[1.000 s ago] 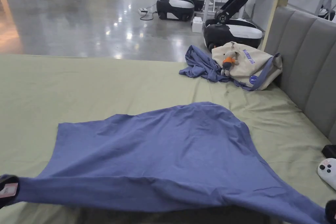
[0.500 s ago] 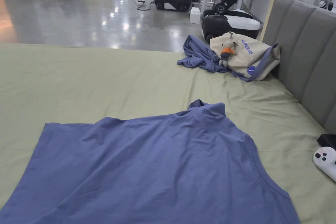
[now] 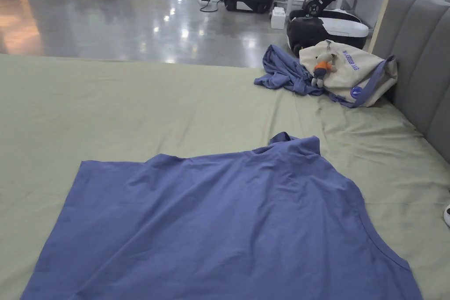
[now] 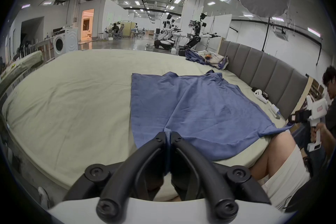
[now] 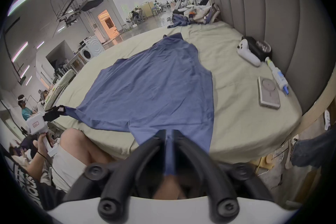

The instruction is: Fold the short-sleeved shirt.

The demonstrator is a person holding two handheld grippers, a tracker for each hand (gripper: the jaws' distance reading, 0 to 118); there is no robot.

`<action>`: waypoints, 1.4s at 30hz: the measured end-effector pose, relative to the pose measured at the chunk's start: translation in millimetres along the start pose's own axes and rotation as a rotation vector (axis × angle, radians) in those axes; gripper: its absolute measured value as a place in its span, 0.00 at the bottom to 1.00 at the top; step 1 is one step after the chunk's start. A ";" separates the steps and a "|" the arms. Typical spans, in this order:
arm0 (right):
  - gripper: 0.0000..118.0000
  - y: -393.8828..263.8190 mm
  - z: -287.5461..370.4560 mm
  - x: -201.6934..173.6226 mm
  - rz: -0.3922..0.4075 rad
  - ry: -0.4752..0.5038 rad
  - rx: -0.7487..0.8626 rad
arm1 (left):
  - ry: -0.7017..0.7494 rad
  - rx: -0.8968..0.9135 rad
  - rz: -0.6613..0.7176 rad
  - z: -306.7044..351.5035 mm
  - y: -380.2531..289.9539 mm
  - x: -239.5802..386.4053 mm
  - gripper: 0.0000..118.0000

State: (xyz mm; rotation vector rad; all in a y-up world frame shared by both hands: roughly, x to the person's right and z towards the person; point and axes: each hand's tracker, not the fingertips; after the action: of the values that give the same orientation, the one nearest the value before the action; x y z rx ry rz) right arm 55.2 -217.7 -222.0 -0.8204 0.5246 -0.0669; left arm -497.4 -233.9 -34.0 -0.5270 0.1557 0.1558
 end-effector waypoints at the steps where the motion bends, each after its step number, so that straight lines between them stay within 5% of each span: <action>1: 0.56 4.3 1.8 -2.5 0.042 -0.022 0.047 | 0.039 0.024 -0.013 -1.0 1.7 1.4 0.72; 2: 0.82 10.3 2.7 -6.0 0.077 -0.027 0.089 | 0.055 0.060 -0.001 -0.9 3.9 2.9 0.88; 3: 0.93 19.4 4.4 -12.3 0.120 -0.020 0.157 | 0.073 0.132 0.009 1.9 9.0 5.1 0.90; 6: 0.93 50.4 5.1 -38.0 0.247 -0.059 0.348 | 0.060 0.222 0.017 2.9 39.4 11.4 0.90; 9: 0.92 66.4 2.5 -63.9 0.260 -0.035 0.511 | 0.006 0.334 0.062 12.3 62.0 21.6 0.90; 11: 0.79 61.8 0.6 -74.6 0.251 -0.043 0.570 | -0.017 0.395 0.101 22.0 60.9 30.6 0.86; 12: 0.42 54.3 -0.2 -79.4 0.260 -0.077 0.598 | -0.029 0.423 0.080 26.7 54.4 34.6 0.68; 13: 0.04 45.8 -1.4 -85.0 0.259 -0.126 0.616 | -0.014 0.429 0.055 31.1 47.4 40.5 0.38; 15: 0.02 28.1 -6.3 -87.4 0.204 -0.138 0.632 | 0.060 0.415 0.022 34.1 36.8 50.0 0.09; 16: 0.02 20.6 -7.9 -83.9 0.188 -0.068 0.621 | 0.119 0.414 0.008 37.7 29.8 48.9 0.00; 18: 0.02 17.3 -16.5 -82.9 0.167 -0.019 0.539 | 0.004 0.357 0.051 40.6 26.4 38.3 0.00; 22: 0.02 17.3 -18.6 -81.7 0.157 -0.014 0.567 | 0.074 0.355 0.035 42.5 21.1 32.0 0.00; 26: 0.02 23.6 -20.6 -83.2 0.142 0.014 0.553 | -0.002 0.350 0.051 20.7 34.0 5.5 0.00; 27: 0.02 23.9 -20.3 -84.2 0.149 0.016 0.551 | -0.048 0.344 0.054 11.0 48.5 -5.7 0.03; 28: 0.02 24.5 -20.7 -85.3 0.157 0.017 0.546 | -0.048 0.352 0.048 -5.7 60.6 -9.9 0.25; 30: 0.02 25.8 -21.4 -87.6 0.161 0.029 0.536 | 0.005 0.289 -0.022 -45.2 95.7 -26.4 1.00; 34: 0.02 30.3 -24.6 -93.8 0.181 0.047 0.514 | 0.046 0.190 -0.068 -137.5 141.4 -67.7 1.00; 42: 0.02 41.8 -36.5 -105.0 0.222 0.049 0.450 | 0.113 -0.186 0.047 -350.7 175.5 -133.2 1.00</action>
State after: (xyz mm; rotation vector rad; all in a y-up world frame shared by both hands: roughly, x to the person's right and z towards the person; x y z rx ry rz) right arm -59.4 -187.0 -228.2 -0.3194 0.6153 0.0003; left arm -698.0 -277.5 -393.7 -0.7186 0.2653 0.1877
